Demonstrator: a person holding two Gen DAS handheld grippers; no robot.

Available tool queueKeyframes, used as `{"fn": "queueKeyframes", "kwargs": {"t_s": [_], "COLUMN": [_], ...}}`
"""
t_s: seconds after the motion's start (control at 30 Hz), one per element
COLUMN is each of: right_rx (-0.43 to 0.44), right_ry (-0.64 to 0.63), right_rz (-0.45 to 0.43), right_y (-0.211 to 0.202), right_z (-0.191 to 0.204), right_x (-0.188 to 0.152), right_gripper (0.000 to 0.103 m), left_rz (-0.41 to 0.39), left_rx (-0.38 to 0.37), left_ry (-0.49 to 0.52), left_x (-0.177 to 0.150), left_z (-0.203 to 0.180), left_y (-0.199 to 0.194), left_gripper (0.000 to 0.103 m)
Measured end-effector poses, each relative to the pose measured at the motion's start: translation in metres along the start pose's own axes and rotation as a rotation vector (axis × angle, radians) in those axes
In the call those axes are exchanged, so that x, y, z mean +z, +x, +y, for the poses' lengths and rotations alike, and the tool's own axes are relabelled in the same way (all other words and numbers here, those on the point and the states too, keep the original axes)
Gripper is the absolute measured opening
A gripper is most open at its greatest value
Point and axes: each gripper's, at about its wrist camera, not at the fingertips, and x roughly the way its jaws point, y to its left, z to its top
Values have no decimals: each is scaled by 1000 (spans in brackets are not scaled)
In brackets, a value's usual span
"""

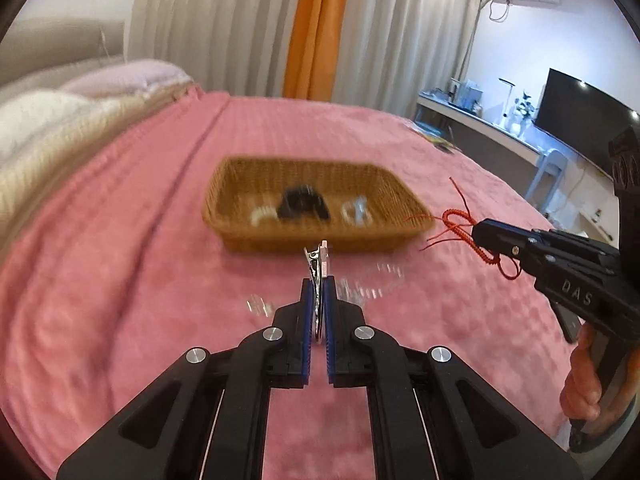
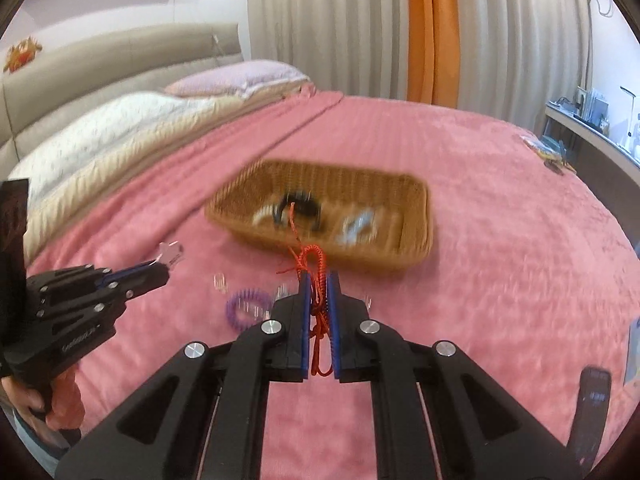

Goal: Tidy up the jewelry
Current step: 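Carry the silver clip and red string bracelet over the basket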

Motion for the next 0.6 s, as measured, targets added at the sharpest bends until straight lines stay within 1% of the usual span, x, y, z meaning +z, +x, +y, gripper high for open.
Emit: {"fn": "queueKeyframes", "kwargs": {"t_s": [0.03, 0.1, 0.13, 0.2, 0.23, 0.27, 0.33, 0.4, 0.43, 0.47, 0.53, 0.57, 0.6], "right_rx": [-7, 0, -2, -16, -30, -62, -57, -52, -49, -45, -34, -24, -21], "right_ry": [3, 24, 32, 42, 43, 48, 64, 87, 95, 105, 122, 136, 144], "right_rz": [-13, -37, -44, -66, -63, -51, -31, 3, 20, 42, 77, 100, 111], "right_y": [2, 9, 13, 28, 33, 46, 67, 93, 105, 118, 139, 151, 155], "right_z": [-3, -11, -13, -19, -23, -26, -33, -42, -44, -48, -55, -59, -60], "right_x": [9, 31, 37, 52, 55, 59, 64, 66, 66, 65, 61, 57, 53], "right_gripper": [6, 6, 6, 6, 6, 6, 6, 6, 6, 6, 6, 6, 6], "left_rz": [-15, -25, -31, -38, -31, -15, -2, 0, 14, 26, 40, 51, 62], "left_rx": [-2, -2, 7, 19, 26, 26, 10, -4, 3, -6, -23, -23, -17], "left_ry": [1, -4, -1, 8, 14, 11, -1, -3, -4, -7, -12, -12, -10], "left_x": [14, 33, 47, 63, 72, 79, 90, 94, 94, 93, 90, 87, 85], "left_z": [0, 2, 2, 2, 3, 5, 9, 14, 15, 17, 19, 19, 20], "left_y": [-1, 2, 8, 19, 29, 42, 65, 86, 100, 112, 129, 135, 142], "left_gripper": [3, 3, 3, 3, 3, 3, 3, 3, 3, 3, 3, 3, 3]}}
